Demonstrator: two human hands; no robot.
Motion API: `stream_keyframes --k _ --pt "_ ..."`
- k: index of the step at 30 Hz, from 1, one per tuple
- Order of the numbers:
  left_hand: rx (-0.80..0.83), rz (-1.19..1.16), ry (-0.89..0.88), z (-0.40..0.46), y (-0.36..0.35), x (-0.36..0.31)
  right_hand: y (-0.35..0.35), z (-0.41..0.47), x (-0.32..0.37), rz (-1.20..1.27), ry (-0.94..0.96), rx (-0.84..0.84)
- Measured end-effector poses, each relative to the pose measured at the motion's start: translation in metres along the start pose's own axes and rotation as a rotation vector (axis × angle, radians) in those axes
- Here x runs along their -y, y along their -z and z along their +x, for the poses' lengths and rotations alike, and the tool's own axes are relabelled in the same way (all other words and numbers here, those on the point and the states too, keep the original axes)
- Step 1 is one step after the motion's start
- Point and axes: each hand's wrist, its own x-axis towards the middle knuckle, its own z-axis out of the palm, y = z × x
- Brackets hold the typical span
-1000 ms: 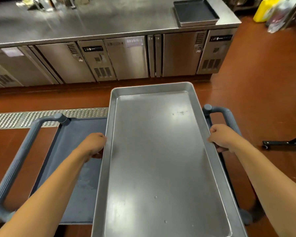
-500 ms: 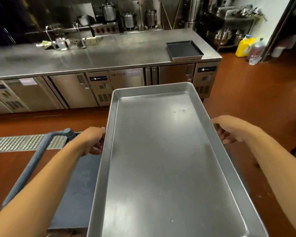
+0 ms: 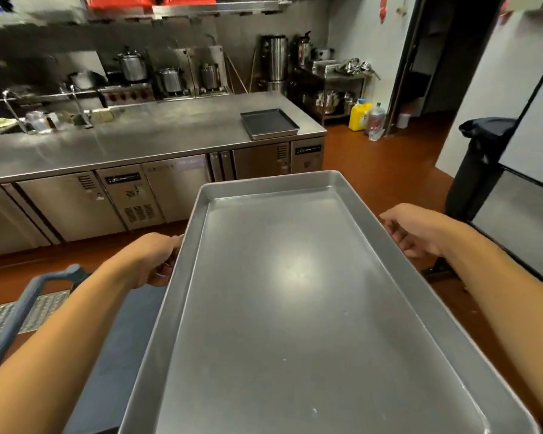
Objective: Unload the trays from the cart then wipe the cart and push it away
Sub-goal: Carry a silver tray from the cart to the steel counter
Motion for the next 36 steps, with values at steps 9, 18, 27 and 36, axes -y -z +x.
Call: stream_keyframes --k 9,18,27,36 --pt "0.119 0.069 -0.097 -0.030 -0.088 -0.052 0.081 -0.043 -0.081 0.119 -0.055 -0.090" --pt "0.128 0.131 -0.103 -0.041 -0.216 -0.116 0.200 -0.013 -0.149 0.187 -0.082 -0.094" --pt "0.046 0.092 -0.058 -0.046 -0.347 -0.188 0.335 0.050 -0.175 0.080 0.000 -0.175" --pt "-0.021 0.082 -0.003 -0.001 -0.410 -0.247 0.405 0.142 -0.155 0.046 0.006 -0.100"
